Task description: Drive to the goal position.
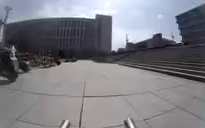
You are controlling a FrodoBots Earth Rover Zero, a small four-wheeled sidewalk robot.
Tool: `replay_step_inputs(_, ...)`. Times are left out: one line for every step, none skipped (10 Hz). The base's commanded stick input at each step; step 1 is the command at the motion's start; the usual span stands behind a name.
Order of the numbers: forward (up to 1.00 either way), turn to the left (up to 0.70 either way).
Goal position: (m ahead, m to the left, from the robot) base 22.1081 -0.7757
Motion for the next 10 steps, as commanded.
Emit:
replay_step_inputs(0.85, 0.00)
replay_step_inputs(0.85, 0.00)
replay_step_inputs(0.85, 0.00)
replay_step_inputs(0.85, 0.00)
replay_step_inputs(0.85, 0.00)
replay_step_inputs(0.85, 0.00)
replay_step_inputs(0.85, 0.00)
replay_step_inputs(0.85, 0.00)
replay_step_inputs(0.85, 0.00)
replay_step_inputs(0.85, 0.00)
